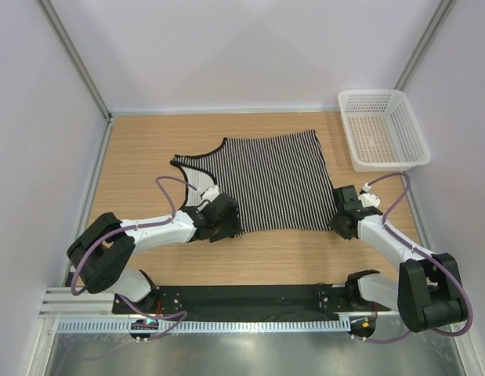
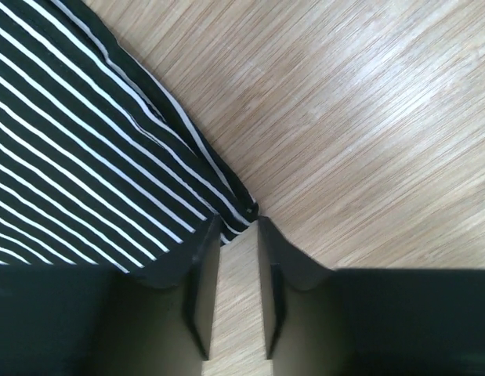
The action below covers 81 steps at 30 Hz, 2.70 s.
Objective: Fold and stack the tank tops
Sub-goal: Fold the tank top
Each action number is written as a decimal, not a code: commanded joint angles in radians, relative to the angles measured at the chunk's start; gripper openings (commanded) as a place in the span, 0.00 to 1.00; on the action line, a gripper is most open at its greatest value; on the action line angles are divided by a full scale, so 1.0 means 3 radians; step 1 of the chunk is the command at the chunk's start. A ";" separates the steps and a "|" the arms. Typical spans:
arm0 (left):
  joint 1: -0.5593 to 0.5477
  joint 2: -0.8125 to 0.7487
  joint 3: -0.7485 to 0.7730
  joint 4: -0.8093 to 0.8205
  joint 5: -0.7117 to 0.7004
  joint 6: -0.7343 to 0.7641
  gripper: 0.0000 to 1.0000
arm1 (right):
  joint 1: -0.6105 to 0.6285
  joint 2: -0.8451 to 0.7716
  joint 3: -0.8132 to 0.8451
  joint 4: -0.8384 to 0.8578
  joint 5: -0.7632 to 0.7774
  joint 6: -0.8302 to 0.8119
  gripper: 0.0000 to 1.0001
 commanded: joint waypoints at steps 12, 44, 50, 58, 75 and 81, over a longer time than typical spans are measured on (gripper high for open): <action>-0.0035 -0.0043 -0.0011 0.0164 0.0022 -0.0097 0.52 | -0.0011 -0.0101 -0.0045 0.0135 0.0324 0.0075 0.01; 0.0552 -0.0467 -0.0235 -0.0213 0.0339 0.0368 0.00 | 0.0811 -0.0470 0.0006 -0.0182 0.0395 0.0571 0.01; 0.0655 -0.0596 -0.0108 -0.0342 0.0477 0.0526 0.00 | 0.0822 -0.0230 0.0312 -0.0274 0.0554 0.0352 0.01; 0.0951 -0.0147 0.0520 -0.0526 0.0886 0.0940 0.00 | 0.0807 0.0241 0.1017 -0.0423 0.0733 -0.0063 0.01; 0.1371 0.0590 0.1467 -0.0782 0.0989 0.1201 0.00 | 0.0255 0.1253 0.2046 -0.0284 0.0283 -0.0447 0.01; 0.1463 0.0877 0.1733 -0.0802 0.0994 0.1211 0.00 | 0.0163 0.1585 0.2357 -0.0289 0.0232 -0.0431 0.01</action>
